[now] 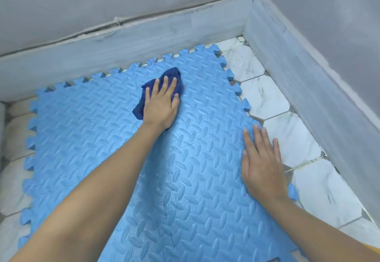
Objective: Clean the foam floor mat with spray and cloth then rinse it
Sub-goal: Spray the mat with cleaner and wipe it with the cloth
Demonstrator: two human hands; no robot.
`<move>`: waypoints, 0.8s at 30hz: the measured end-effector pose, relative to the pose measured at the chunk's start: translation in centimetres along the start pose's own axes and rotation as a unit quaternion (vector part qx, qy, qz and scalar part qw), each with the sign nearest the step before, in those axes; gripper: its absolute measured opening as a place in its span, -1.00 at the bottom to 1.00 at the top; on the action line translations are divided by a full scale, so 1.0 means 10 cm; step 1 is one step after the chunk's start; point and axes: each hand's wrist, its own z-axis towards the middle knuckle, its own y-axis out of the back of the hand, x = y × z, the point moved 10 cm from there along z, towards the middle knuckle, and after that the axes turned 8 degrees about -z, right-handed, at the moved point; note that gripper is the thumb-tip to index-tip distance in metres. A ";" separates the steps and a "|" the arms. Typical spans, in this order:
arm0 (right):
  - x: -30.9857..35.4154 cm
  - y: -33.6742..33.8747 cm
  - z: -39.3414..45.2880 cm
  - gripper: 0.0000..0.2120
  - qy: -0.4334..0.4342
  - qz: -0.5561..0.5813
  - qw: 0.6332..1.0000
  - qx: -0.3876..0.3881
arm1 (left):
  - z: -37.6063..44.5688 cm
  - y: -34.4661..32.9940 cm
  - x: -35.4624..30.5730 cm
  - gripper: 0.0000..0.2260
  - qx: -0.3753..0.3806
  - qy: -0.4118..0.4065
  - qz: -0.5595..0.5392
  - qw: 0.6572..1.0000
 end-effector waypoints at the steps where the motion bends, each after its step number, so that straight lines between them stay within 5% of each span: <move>1: -0.02 0.00 0.01 -0.46 -0.006 0.006 1.000 0.000 | -0.03 -0.07 -0.18 -0.53 0.009 -0.032 0.008 0.999; 5: -0.04 0.00 0.01 -0.47 -0.008 0.014 1.000 -0.005 | -0.39 -0.51 -1.18 -0.51 0.095 -0.239 0.057 0.965; 9: -0.04 0.00 0.01 -0.47 -0.013 0.031 0.999 -0.004 | -0.14 -0.66 -1.50 -0.55 0.136 -0.282 0.049 0.949; 11: -0.07 0.03 0.03 -0.47 -0.021 0.051 0.998 -0.009 | 0.12 -0.51 -1.26 -0.54 0.123 -0.234 0.034 0.964; 15: -0.06 0.04 0.02 -0.47 -0.027 0.067 0.997 -0.006 | 0.42 0.21 0.20 -0.53 -0.006 0.012 0.005 1.000; 19: -0.06 0.02 0.03 -0.47 -0.029 0.063 0.998 -0.008 | -0.08 0.76 1.61 -0.53 -0.099 0.244 -0.033 0.964; 22: -0.06 0.00 0.02 -0.47 -0.024 0.054 0.998 -0.008 | 0.02 0.67 1.38 -0.55 -0.125 0.264 -0.056 0.955; 24: -0.06 0.00 0.03 -0.47 -0.025 0.058 0.998 -0.008 | 0.35 0.45 0.66 -0.54 -0.093 0.164 -0.060 0.980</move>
